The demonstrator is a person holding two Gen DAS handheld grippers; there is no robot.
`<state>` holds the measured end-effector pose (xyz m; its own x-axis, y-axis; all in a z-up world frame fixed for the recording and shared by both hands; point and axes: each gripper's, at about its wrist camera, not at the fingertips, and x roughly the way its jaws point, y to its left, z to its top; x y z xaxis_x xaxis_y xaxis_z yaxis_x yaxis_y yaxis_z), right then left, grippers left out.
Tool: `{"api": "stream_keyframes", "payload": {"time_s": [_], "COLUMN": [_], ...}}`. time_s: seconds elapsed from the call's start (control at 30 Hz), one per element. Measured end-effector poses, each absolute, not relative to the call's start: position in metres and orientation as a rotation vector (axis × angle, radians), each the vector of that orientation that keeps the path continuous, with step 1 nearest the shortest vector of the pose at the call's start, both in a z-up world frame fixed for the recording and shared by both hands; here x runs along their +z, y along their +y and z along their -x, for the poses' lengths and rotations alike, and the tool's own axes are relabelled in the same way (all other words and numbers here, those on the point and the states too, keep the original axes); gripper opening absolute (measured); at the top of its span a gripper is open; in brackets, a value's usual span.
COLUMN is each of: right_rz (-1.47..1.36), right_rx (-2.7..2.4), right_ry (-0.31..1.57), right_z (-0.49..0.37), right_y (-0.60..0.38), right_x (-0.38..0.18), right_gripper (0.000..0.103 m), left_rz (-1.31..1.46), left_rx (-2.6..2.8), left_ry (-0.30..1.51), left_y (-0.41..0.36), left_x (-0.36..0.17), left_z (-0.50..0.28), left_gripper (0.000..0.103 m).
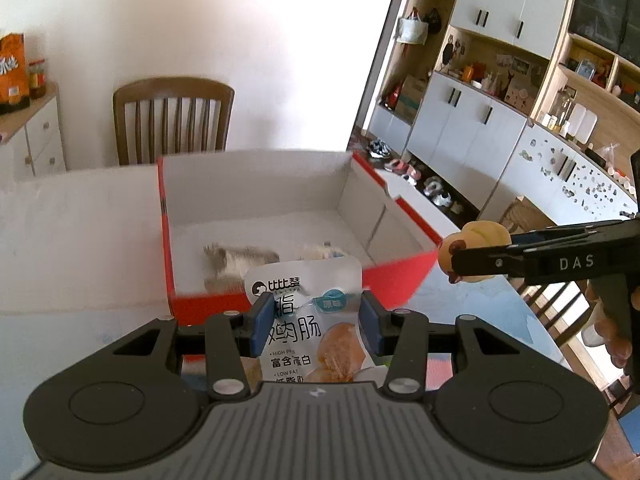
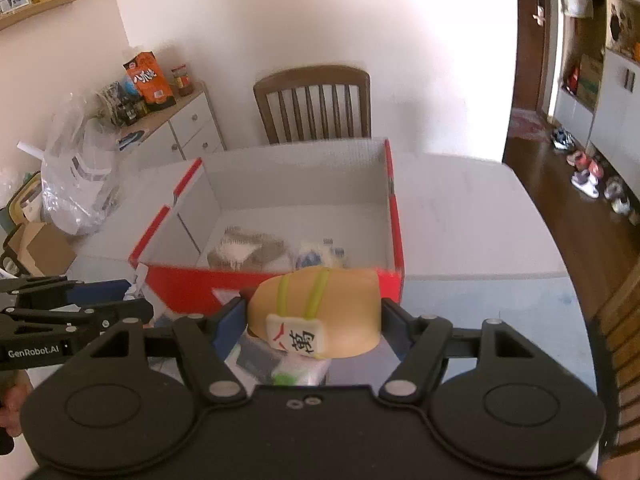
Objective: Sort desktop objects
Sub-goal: 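Carry the sausage bag with the left tool while the right tool carries the bread plush into the box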
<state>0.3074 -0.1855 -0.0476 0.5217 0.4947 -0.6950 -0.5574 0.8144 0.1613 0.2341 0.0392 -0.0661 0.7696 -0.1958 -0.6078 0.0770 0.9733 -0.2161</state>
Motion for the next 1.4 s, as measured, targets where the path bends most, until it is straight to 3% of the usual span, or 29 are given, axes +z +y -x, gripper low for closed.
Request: {"api": "stream_keyframes", "payload": {"time_s": [0.73, 1.4], "right_rz": [0.142, 0.215], "right_rx": [0.667, 0.648], "right_ry": [0.814, 0.927], "right_z": [-0.384, -0.424], "right_y": [-0.129, -0.092], "right_x": [-0.063, -0.11], "right_gripper": [0.071, 0.071], "left_rz": [0.101, 0.007], "left_rx": [-0.08, -0.059], "left_ry": [0.709, 0.899], "left_y": [0.06, 0.066], "left_x": [-0.058, -0.109], "left_z": [-0.346, -0.42], "left_gripper": [0.045, 0.045]}}
